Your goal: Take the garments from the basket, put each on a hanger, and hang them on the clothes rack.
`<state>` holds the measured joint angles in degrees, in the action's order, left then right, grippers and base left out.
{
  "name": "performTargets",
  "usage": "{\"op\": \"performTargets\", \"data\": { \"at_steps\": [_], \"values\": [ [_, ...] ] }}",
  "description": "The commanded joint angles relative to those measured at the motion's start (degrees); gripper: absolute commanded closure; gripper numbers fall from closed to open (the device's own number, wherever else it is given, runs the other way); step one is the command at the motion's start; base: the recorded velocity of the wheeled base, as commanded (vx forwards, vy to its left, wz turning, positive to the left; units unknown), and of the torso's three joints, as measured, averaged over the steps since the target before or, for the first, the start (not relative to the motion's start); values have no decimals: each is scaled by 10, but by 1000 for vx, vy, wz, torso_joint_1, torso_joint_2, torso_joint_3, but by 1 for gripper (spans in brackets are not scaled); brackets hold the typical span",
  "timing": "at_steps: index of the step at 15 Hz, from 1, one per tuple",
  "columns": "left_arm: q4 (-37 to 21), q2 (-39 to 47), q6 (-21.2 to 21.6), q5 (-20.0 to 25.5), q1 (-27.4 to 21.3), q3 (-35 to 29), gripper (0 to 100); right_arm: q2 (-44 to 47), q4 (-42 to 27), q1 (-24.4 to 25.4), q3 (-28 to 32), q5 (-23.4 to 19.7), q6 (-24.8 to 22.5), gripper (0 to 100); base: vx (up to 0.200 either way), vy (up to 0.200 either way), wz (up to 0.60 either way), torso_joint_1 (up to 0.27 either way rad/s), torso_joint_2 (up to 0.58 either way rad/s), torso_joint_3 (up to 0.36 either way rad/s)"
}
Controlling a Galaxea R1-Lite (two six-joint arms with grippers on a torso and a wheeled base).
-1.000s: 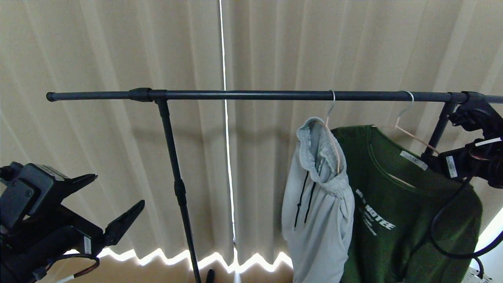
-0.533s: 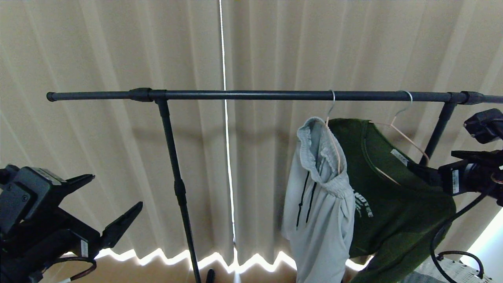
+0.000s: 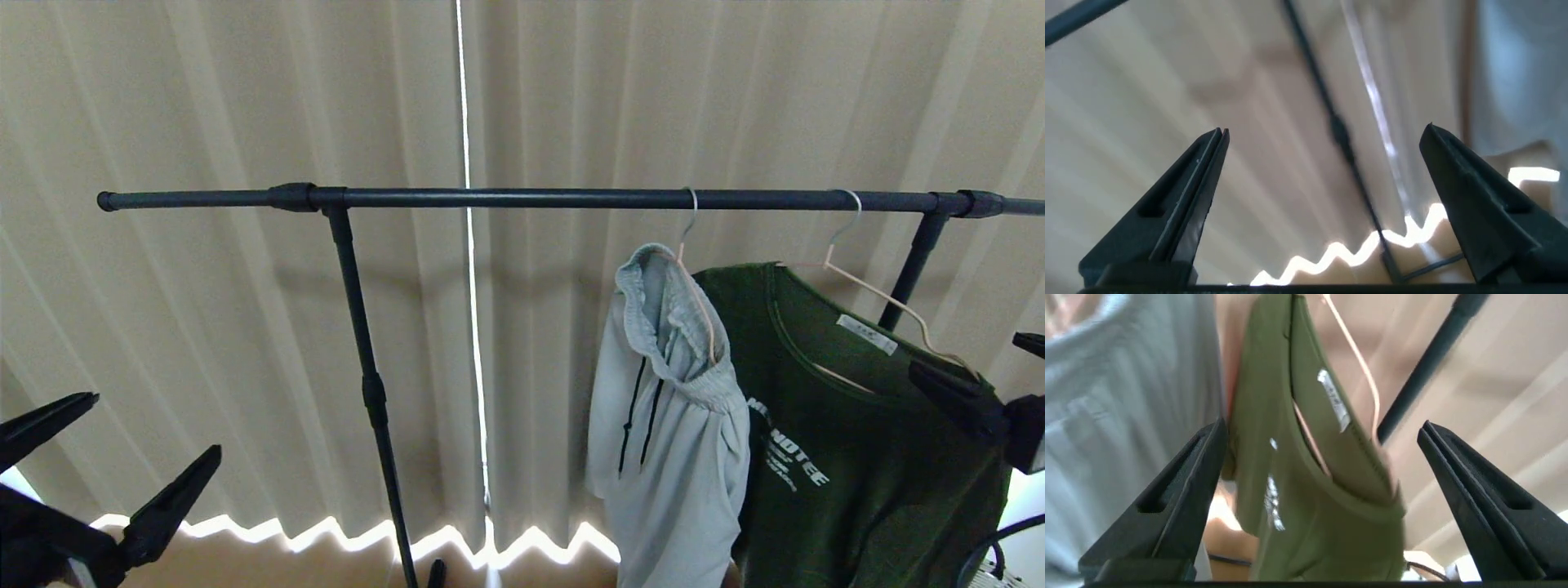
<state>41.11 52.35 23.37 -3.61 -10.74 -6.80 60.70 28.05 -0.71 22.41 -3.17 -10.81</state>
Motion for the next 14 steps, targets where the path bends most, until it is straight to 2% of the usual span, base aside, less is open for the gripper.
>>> {"op": "performTargets", "data": {
  "at_steps": [1,2,3,4,5,8,10,11,12,14],
  "values": [
    [-100,-120,-1,-8,70,11,0,-101,-4,-1,-67,-1,0,0,0,0,0,0,0,0],
    [-143,-146,-1,-7,79,9,0,-113,-4,-2,-80,0,1,0,0,0,0,0,0,0],
    [-223,-200,-2,-6,84,4,0,-133,-6,-7,-103,3,11,0,0,0,0,0,0,0],
    [-263,-230,-2,-5,84,1,0,-146,-14,-18,-112,5,15,0,0,0,0,0,0,0],
    [-326,-276,-2,-4,83,4,0,-168,-44,-43,-123,6,15,0,0,0,0,0,0,0],
    [-442,-376,-11,-4,83,23,0,-247,-154,-87,-126,5,22,0,0,0,0,0,0,0],
    [-492,-429,-23,-3,81,36,0,-318,-237,-87,-127,6,39,0,0,0,0,0,0,0],
    [-493,-432,-24,-3,81,37,0,-320,-241,-87,-127,6,39,0,0,0,0,0,0,0],
    [-511,-464,-63,3,78,38,0,-412,-326,-87,-134,6,47,0,0,0,0,0,0,0],
    [-510,-476,-99,4,76,39,0,-518,-399,-87,-143,6,48,0,0,0,0,0,0,0]
  ]
}}
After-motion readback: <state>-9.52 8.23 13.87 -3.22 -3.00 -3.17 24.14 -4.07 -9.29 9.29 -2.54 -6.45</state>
